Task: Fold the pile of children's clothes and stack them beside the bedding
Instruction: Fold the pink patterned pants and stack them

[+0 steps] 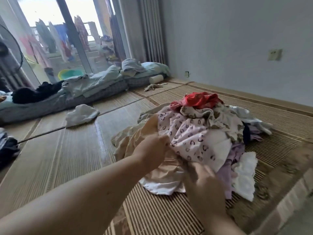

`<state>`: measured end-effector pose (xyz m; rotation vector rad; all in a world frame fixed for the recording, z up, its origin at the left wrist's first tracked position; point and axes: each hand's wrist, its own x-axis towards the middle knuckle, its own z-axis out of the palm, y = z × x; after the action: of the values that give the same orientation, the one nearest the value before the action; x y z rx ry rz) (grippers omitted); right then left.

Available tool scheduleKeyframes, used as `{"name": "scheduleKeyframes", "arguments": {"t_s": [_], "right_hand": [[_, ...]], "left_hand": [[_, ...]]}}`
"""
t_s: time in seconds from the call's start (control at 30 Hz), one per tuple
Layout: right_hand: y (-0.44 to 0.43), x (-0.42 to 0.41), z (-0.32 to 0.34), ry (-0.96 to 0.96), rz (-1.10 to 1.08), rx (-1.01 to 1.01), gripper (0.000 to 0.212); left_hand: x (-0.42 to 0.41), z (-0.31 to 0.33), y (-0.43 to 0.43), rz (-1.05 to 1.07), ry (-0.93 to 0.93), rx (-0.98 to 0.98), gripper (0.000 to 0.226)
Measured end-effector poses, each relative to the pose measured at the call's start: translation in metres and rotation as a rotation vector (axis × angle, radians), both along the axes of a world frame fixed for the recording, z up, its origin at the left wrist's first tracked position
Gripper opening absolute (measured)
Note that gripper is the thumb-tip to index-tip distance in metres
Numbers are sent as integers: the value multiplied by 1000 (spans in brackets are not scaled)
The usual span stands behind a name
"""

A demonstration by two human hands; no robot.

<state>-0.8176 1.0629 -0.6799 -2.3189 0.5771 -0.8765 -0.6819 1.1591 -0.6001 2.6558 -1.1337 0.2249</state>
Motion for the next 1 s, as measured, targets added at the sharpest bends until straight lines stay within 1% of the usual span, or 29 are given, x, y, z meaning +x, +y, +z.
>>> {"name": "scheduleKeyframes", "arguments": {"t_s": [0.07, 0.1, 0.17, 0.27, 0.37, 0.4, 0.47, 0.57, 0.63, 0.67, 0.73, 0.77, 0.8, 0.83, 0.87, 0.9, 0.93, 0.97, 1.0], "right_hand": [[10, -2, 14, -128, -53, -7, 17], [15, -2, 21, -158, -67, -5, 17], [32, 0, 34, -134, -23, 19, 16], [65, 6, 39, 65, 138, 43, 23], [109, 14, 39, 347, 429, -24, 37], [123, 17, 39, 405, 529, -47, 40], [153, 19, 38, 473, 701, -104, 39], [194, 21, 35, 580, 871, -198, 35], [208, 23, 34, 621, 940, -188, 36], [212, 26, 33, 634, 967, -207, 38], [212, 31, 32, 659, 999, -312, 43], [211, 32, 31, 658, 1010, -364, 42], [210, 34, 29, 659, 1023, -406, 38], [209, 35, 27, 659, 1031, -435, 34], [209, 35, 27, 664, 1027, -442, 30], [210, 36, 27, 672, 1016, -421, 25], [212, 37, 30, 677, 1006, -377, 18], [214, 38, 34, 672, 998, -329, 12], [217, 40, 40, 652, 988, -294, 10]], "left_hand": [[-5, 2, 49, -20, -24, 13, 14], [-9, 1, 74, -23, -9, 13, 14], [-22, 0, 131, -38, 50, 61, 11], [-50, -8, 212, -33, 22, 195, 12], [-83, -24, 286, 75, 32, 344, 12], [-93, -29, 307, 107, 29, 399, 12], [-108, -35, 342, 217, 94, 380, 11], [-126, -40, 382, 466, 247, 239, 13], [-139, -49, 391, 566, 359, 77, 17], [-146, -53, 390, 573, 385, -12, 21], [-157, -56, 375, 539, 366, -135, 34], [-161, -54, 365, 516, 330, -165, 37], [-163, -53, 354, 487, 286, -165, 35], [-165, -52, 340, 456, 247, -137, 30], [-166, -50, 325, 435, 225, -103, 31], [-167, -49, 311, 437, 227, -67, 37], [-169, -48, 297, 453, 261, -58, 45], [-168, -47, 286, 482, 331, -90, 51], [-166, -47, 276, 508, 415, -173, 56]]}}
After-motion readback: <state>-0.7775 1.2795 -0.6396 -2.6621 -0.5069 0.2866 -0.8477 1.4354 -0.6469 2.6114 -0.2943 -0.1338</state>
